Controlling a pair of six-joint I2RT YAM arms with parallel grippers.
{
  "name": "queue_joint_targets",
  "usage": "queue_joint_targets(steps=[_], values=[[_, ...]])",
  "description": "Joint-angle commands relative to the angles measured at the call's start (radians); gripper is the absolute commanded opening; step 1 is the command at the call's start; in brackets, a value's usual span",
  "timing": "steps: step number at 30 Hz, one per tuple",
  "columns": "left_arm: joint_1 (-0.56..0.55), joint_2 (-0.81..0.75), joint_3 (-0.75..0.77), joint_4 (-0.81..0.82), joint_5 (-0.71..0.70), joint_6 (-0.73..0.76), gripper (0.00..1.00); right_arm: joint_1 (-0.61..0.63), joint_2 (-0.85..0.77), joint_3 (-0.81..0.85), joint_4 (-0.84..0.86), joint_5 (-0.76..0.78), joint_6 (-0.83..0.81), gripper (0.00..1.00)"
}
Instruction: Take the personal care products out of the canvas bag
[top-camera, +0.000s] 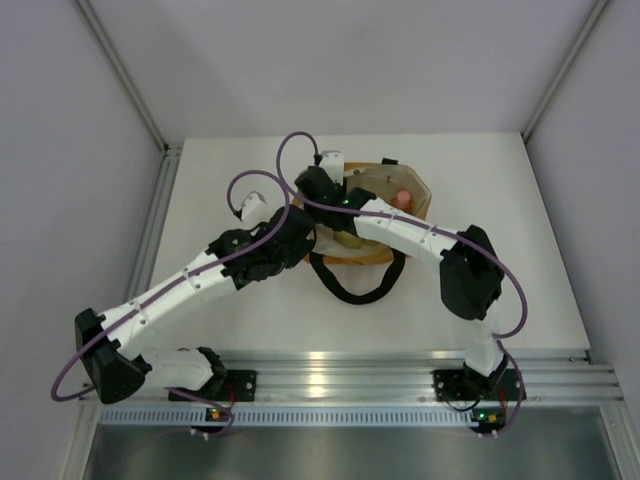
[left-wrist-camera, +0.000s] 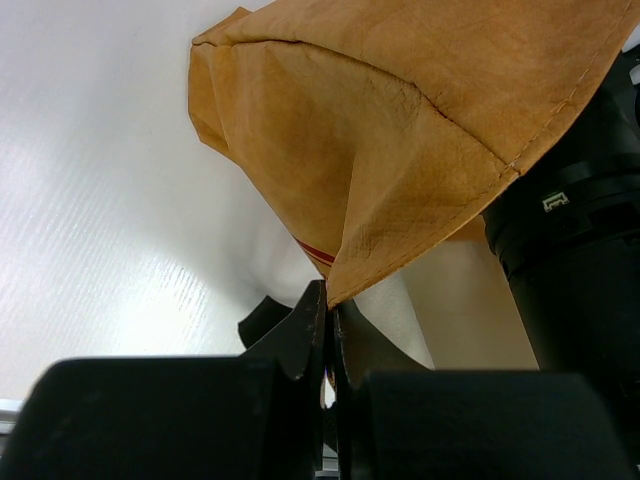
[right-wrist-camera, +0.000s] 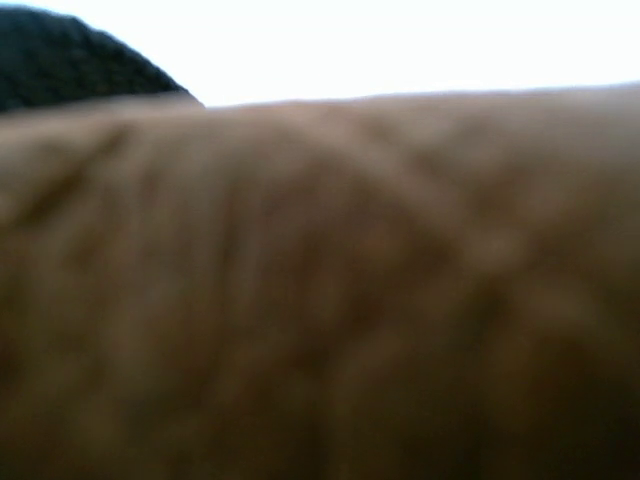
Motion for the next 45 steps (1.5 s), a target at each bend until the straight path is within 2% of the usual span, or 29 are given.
queue_joint_targets(steps=[1,27,37,45], values=[[-0.005,0.016,0.029,-0.037,0.012,0.006,0.0,-0.016,-0.042,0.005,0.015,0.01,0.017,0.02],[-0.005,0.038,0.026,-0.035,0.018,-0.043,0.0,-0.012,-0.328,0.09,-0.021,-0.043,-0.081,0.0],[-0.005,0.05,0.029,-0.037,0.033,-0.036,0.0,-0.011,-0.447,0.128,-0.075,-0.168,-0.294,0.0],[-0.005,0.052,0.035,-0.037,0.03,-0.022,0.0,-0.029,-0.513,0.216,-0.162,-0.249,-0.338,0.0]])
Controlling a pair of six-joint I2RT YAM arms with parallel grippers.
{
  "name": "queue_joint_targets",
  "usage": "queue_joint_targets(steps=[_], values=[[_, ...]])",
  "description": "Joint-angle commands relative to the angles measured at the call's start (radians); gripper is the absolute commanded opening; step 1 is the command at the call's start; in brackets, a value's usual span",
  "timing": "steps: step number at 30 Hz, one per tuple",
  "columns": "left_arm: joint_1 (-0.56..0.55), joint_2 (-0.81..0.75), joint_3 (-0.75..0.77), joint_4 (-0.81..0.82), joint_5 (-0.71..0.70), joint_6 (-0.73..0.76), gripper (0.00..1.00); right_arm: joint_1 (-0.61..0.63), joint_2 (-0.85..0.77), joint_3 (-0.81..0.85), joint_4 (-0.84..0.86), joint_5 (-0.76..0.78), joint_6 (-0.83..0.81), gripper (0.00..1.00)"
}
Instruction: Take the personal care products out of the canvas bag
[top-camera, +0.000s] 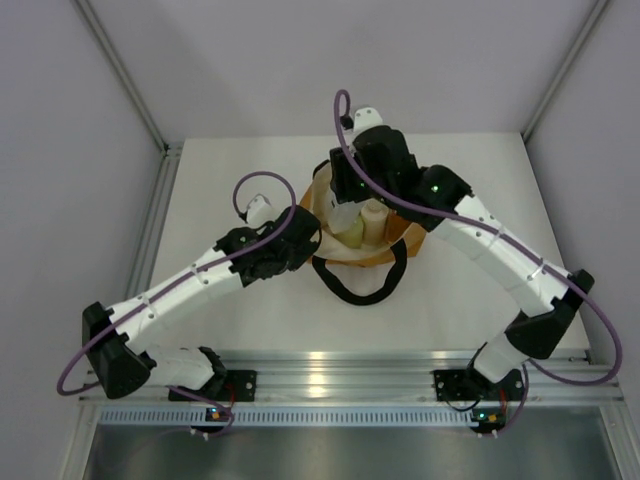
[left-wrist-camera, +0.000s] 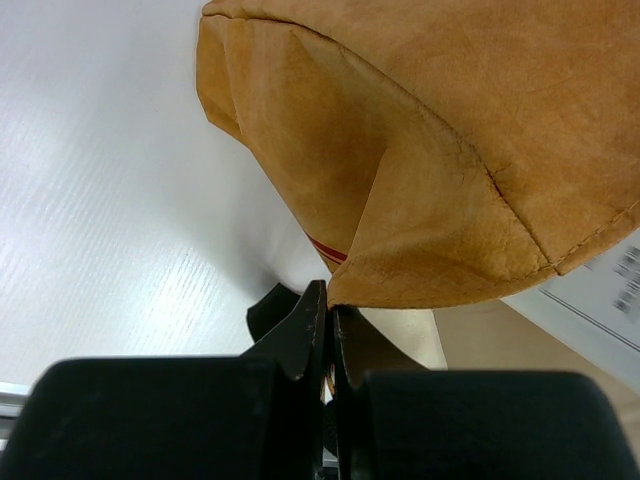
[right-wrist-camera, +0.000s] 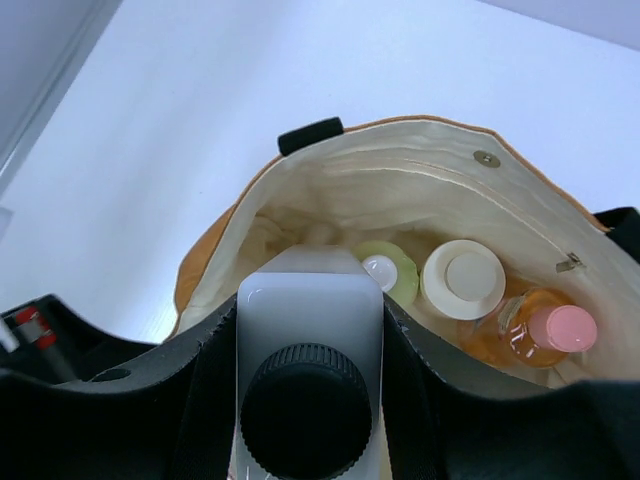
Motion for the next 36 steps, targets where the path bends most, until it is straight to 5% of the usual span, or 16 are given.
queue_joint_targets(steps=[1,12,26,36], values=[[-0.004,0.012,0.029,-0.017,0.0,0.009,0.0,-0.028,-0.12,0.12,0.076,-0.054,-0.032,0.0],[-0.005,0.012,0.027,-0.017,0.012,0.006,0.0,-0.164,-0.206,0.27,0.007,-0.041,-0.046,0.0],[-0.004,0.017,0.038,-0.018,0.019,0.027,0.0,-0.522,-0.284,0.324,-0.08,-0.194,-0.047,0.0],[-0.002,0.017,0.075,-0.018,0.022,0.044,0.0,-0.523,-0.42,0.1,-0.114,-0.007,-0.15,0.0]])
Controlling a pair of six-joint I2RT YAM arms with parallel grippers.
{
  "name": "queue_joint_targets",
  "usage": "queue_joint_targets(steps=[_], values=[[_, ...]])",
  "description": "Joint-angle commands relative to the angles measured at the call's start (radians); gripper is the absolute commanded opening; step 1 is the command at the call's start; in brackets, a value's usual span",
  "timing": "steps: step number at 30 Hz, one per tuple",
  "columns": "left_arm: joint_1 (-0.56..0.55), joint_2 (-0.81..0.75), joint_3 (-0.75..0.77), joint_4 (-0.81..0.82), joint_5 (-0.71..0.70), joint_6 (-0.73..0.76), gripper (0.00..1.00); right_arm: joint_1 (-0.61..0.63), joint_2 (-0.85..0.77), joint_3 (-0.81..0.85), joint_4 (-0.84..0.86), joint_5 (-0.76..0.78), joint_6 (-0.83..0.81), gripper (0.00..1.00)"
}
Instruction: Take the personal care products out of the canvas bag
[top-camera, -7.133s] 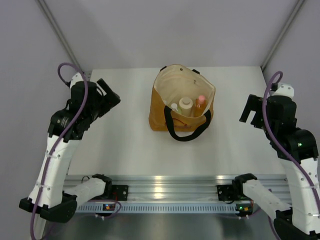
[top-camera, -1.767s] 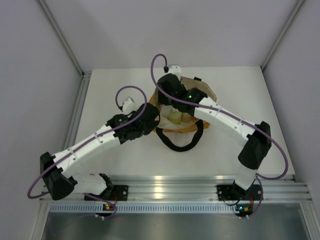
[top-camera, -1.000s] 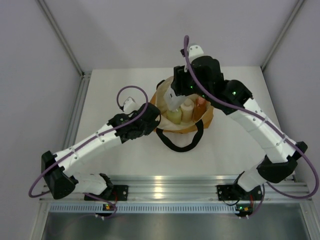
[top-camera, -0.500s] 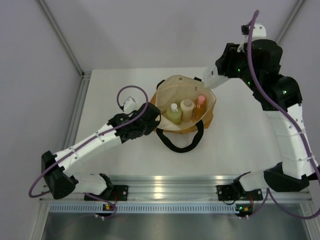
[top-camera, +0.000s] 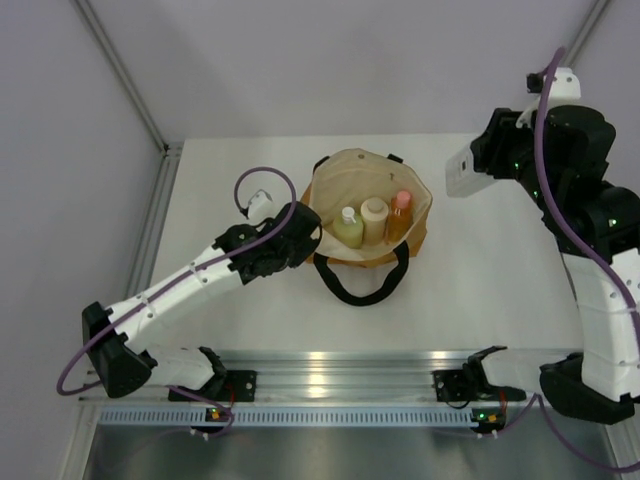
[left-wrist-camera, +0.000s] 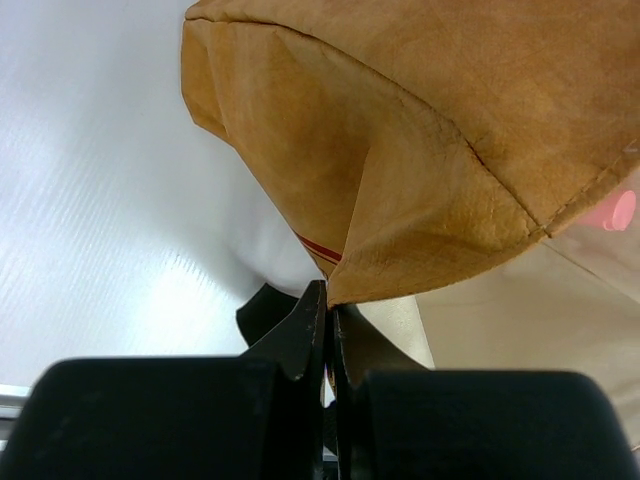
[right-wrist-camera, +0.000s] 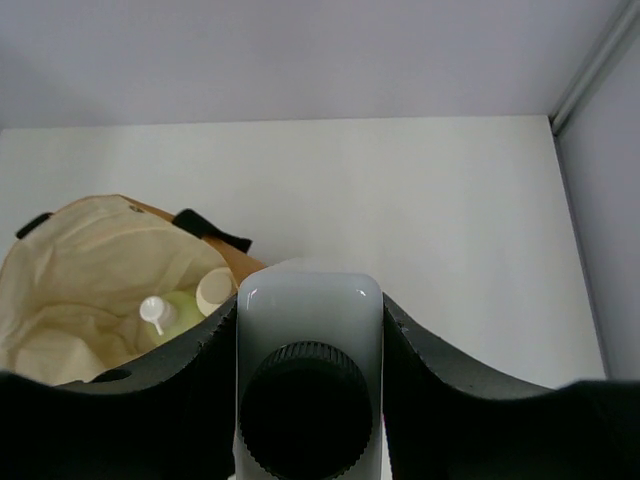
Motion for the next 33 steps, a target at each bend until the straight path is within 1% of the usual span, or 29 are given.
queue_joint_targets(steps=[1,6,8,9,10,11,12,15,16,17,18,21,25,32,33], values=[[-0.003,0.006,0.041,-0.012,0.016,0.014,0.0,-0.006,-0.087,-0.087,0.117,0.083,-0.054,0.0],[-0.003,0.014,0.053,-0.012,0.027,0.022,0.0,-0.052,-0.127,-0.207,0.125,0.106,-0.047,0.0],[-0.003,0.014,0.053,-0.012,0.027,0.022,0.0,-0.055,-0.151,-0.316,0.154,0.101,-0.019,0.0],[-0.004,0.012,0.054,-0.012,0.027,0.023,0.0,-0.055,-0.189,-0.368,0.173,0.091,-0.009,0.0],[-0.004,0.012,0.053,-0.01,0.026,0.023,0.0,-0.057,-0.212,-0.476,0.199,0.083,0.007,0.0],[-0.004,0.012,0.053,-0.01,0.024,0.023,0.0,-0.055,-0.235,-0.529,0.25,0.075,0.036,0.0],[-0.004,0.011,0.053,-0.012,0.021,0.023,0.0,-0.055,-0.278,-0.631,0.273,0.049,0.053,0.0],[-0.003,0.012,0.056,-0.012,0.018,0.023,0.0,-0.055,-0.347,-0.769,0.345,0.04,0.073,0.0],[-0.004,0.012,0.056,-0.012,0.018,0.023,0.0,-0.055,-0.384,-0.854,0.393,0.041,0.079,0.0],[-0.003,0.014,0.057,-0.012,0.018,0.022,0.0,-0.055,-0.401,-0.896,0.417,0.044,0.082,0.0],[-0.003,0.014,0.059,-0.012,0.018,0.02,0.0,-0.055,-0.412,-0.972,0.439,0.046,0.087,0.0],[-0.003,0.018,0.062,-0.01,0.021,0.02,0.0,-0.055,-0.45,-1.095,0.526,0.029,0.103,0.0],[-0.003,0.029,0.068,-0.012,0.027,0.023,0.0,-0.055,-0.458,-1.185,0.586,0.029,0.127,0.0],[-0.003,0.029,0.07,-0.01,0.029,0.023,0.0,-0.055,-0.412,-1.231,0.591,0.044,0.143,0.0],[-0.003,0.029,0.07,-0.01,0.029,0.025,0.0,-0.055,-0.41,-1.232,0.591,0.041,0.146,0.11]])
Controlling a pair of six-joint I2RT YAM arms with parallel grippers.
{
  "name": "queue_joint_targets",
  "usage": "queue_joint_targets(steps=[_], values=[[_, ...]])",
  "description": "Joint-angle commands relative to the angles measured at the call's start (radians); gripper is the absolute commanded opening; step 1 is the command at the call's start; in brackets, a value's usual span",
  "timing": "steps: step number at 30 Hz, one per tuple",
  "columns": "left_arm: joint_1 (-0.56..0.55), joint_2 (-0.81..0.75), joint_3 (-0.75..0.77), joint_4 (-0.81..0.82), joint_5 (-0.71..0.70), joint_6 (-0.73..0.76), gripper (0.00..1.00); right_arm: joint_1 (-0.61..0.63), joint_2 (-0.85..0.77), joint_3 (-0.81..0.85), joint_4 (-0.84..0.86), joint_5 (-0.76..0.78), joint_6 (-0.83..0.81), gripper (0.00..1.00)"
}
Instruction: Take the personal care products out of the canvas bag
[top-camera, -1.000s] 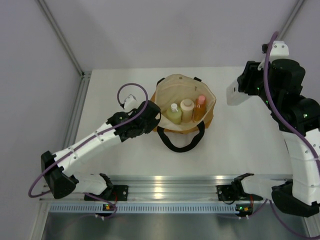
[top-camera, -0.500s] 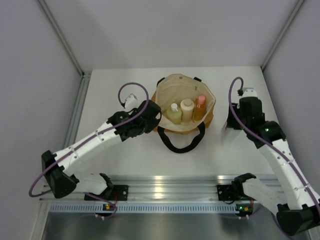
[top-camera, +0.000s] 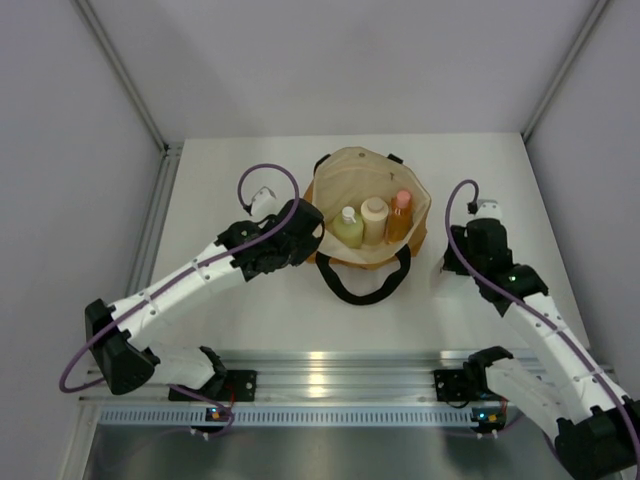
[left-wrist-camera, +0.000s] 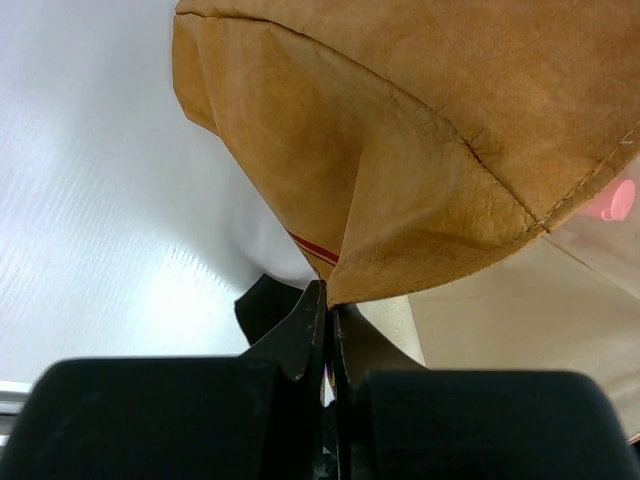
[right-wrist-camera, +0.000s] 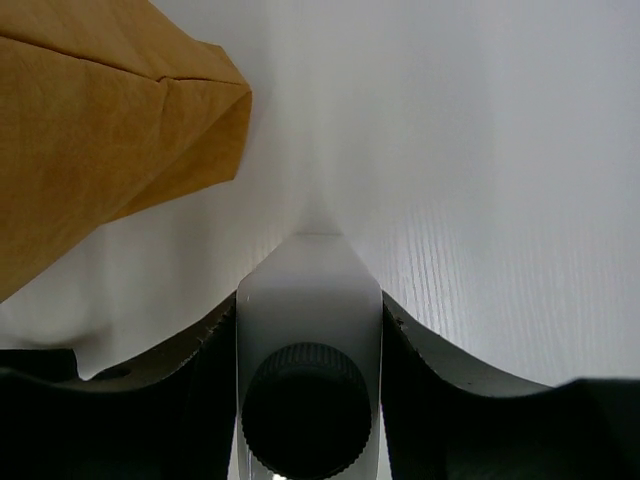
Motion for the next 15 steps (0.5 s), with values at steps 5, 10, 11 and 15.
queue_joint_targets(steps=[5,10,11,15], values=[[-0.003,0.009,0.036,0.001,0.011,0.01,0.0,-0.013,0.039,0.045,0.146,-0.003,0.033,0.48],[-0.003,0.016,0.036,0.003,0.015,0.01,0.0,-0.013,0.047,0.082,0.125,-0.007,0.027,0.71],[-0.003,0.018,0.036,0.003,0.015,0.008,0.0,-0.011,0.05,0.088,0.12,-0.009,0.024,0.74],[-0.003,0.023,0.039,0.003,0.018,0.01,0.0,-0.011,0.053,0.146,0.087,-0.01,0.016,0.87]])
